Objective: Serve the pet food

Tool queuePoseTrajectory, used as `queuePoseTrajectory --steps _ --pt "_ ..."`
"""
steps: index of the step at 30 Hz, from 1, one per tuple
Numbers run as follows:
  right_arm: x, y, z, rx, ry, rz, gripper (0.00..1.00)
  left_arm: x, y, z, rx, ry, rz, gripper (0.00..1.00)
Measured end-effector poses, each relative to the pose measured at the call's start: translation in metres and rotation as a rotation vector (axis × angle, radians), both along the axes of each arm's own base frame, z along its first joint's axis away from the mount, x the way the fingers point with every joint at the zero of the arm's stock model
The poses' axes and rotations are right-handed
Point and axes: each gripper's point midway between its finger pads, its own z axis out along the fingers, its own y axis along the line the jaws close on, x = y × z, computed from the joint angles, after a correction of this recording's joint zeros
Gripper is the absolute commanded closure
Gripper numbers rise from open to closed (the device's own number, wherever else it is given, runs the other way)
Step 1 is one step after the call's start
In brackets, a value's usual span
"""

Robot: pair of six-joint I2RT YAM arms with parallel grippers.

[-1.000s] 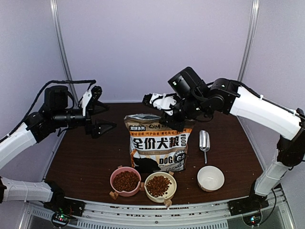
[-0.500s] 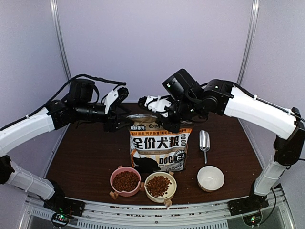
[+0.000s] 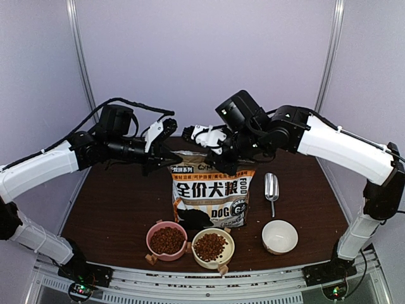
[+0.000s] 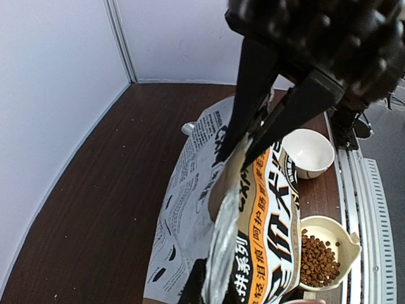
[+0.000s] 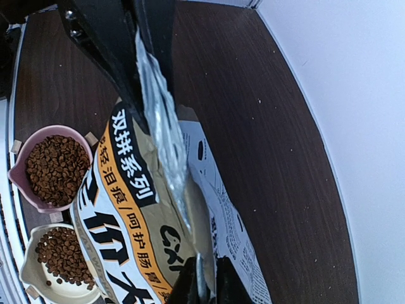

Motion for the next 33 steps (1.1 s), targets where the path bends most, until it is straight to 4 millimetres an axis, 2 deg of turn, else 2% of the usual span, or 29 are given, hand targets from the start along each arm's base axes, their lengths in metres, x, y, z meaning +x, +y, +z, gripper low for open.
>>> queuePoseTrajectory --steps 7,13,16,18,21,24,27,30,33 --pt "-0.002 0.013 0.010 0.075 0.006 0.021 0.70 -0.001 0.000 0.001 -0.007 0.009 -0.001 1.00" --pt "-0.002 0.026 0.011 0.107 0.015 0.038 0.65 -0.001 -0.001 0.001 -0.021 0.014 0.001 1.00" --pt "0.000 0.032 0.005 0.104 0.024 0.039 0.64 -0.001 -0.001 0.001 -0.032 0.022 0.005 1.00" --pt "0.002 0.034 0.000 0.101 0.032 0.033 0.66 -0.002 -0.001 0.001 -0.038 0.031 0.008 1.00" --pt "0.003 0.036 -0.002 0.105 0.037 0.030 0.76 -0.001 0.000 0.001 -0.044 0.040 0.013 1.00" --pt "0.003 0.038 -0.003 0.116 0.043 0.021 1.00 0.000 0.000 0.001 -0.047 0.044 0.018 1.00" --pt "0.002 0.040 -0.008 0.122 0.037 0.023 1.00 0.002 0.001 -0.002 -0.040 0.043 0.032 0.97" --pt "0.000 0.040 -0.007 0.137 0.024 0.023 1.00 0.002 0.000 -0.001 -0.043 0.036 0.030 0.74" --pt "-0.001 0.037 -0.006 0.155 0.021 0.018 1.00 0.001 0.000 0.001 -0.049 0.020 0.025 0.69"
